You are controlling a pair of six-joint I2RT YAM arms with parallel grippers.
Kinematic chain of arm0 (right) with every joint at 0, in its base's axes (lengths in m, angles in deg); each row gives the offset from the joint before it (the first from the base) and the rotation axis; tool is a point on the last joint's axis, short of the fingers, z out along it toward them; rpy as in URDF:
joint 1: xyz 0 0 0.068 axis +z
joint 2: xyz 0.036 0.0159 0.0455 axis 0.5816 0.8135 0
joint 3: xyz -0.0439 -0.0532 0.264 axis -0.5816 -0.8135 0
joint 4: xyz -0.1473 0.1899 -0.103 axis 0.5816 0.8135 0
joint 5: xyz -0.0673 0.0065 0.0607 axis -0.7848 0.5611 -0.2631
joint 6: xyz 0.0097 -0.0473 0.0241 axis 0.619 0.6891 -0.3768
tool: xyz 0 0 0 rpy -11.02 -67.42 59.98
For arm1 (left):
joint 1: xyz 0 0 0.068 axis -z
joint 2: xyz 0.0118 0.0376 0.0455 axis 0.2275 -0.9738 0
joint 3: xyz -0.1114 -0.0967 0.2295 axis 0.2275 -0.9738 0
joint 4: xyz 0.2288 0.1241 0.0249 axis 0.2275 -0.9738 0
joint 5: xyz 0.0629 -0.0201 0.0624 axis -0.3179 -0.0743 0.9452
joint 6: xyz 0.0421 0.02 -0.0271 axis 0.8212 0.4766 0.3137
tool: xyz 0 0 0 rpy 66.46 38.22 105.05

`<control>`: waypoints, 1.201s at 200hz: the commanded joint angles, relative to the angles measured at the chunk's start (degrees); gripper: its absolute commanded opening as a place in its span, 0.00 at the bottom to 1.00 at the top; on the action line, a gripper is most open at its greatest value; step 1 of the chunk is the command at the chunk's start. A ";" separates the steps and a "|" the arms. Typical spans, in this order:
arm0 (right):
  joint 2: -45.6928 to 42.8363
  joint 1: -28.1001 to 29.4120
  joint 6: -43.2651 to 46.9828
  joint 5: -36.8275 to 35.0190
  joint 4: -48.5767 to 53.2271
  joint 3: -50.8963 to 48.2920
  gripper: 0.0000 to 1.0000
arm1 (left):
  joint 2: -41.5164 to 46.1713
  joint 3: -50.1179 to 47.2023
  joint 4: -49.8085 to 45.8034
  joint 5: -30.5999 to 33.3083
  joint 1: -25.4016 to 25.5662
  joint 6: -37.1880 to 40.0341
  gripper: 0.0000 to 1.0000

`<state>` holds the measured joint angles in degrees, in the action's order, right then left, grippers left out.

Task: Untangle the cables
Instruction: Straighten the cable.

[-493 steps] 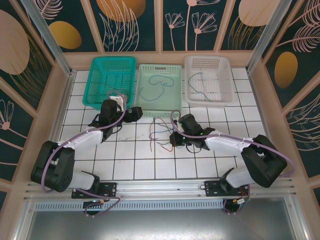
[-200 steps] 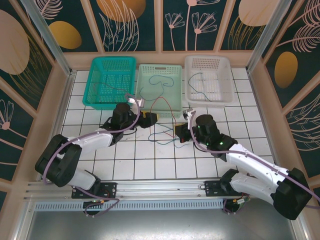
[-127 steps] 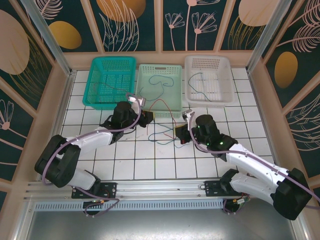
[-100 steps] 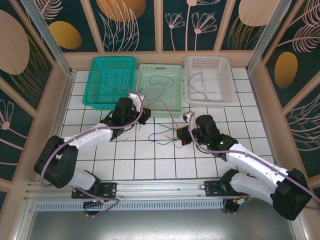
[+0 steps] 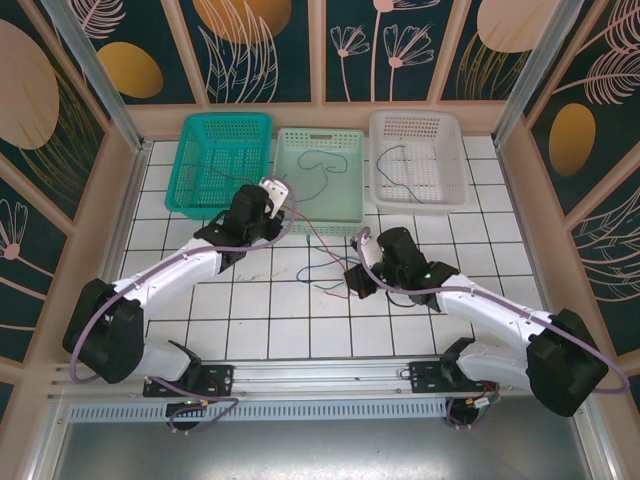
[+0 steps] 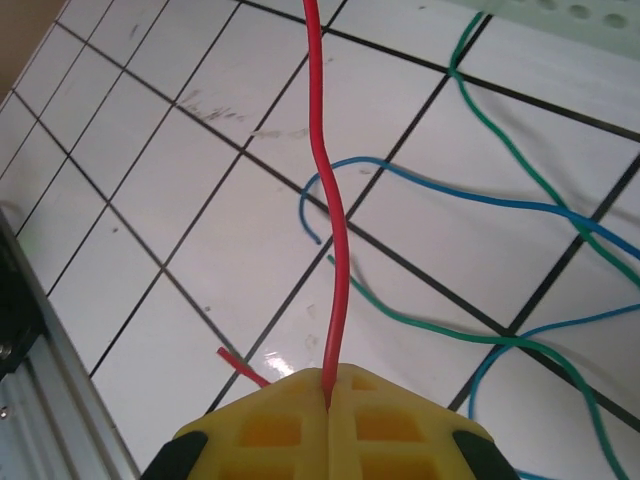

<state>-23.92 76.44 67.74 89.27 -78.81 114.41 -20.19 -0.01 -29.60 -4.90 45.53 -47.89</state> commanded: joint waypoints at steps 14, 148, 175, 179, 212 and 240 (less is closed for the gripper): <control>-0.46 0.29 1.37 -0.36 2.42 1.00 0.00 | 2.60 1.58 -0.40 4.91 -0.39 2.85 0.27; -10.81 -11.88 -12.83 -9.08 -9.38 -0.04 0.00 | 17.76 -6.01 12.03 -14.00 1.22 -10.54 0.77; -10.99 -13.52 -13.99 -7.79 -10.93 -0.66 0.00 | 20.85 -7.55 14.37 -14.70 1.23 -11.59 0.79; -10.89 -13.50 -13.75 -7.06 -11.11 -0.62 0.00 | 21.15 -7.70 14.35 -14.68 1.23 -11.58 0.80; -11.26 -13.46 -14.20 -5.38 -12.75 -1.02 0.00 | 21.80 -7.60 14.67 -17.36 1.28 -12.46 0.83; -13.90 -13.46 -16.27 -5.90 -17.99 -3.13 0.00 | 18.62 -8.62 19.20 -26.09 1.19 -17.58 0.81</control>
<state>-34.76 63.18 53.86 82.58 -90.09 113.21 0.68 -7.17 -16.12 -22.40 46.60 -60.48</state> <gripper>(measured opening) 0.048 0.816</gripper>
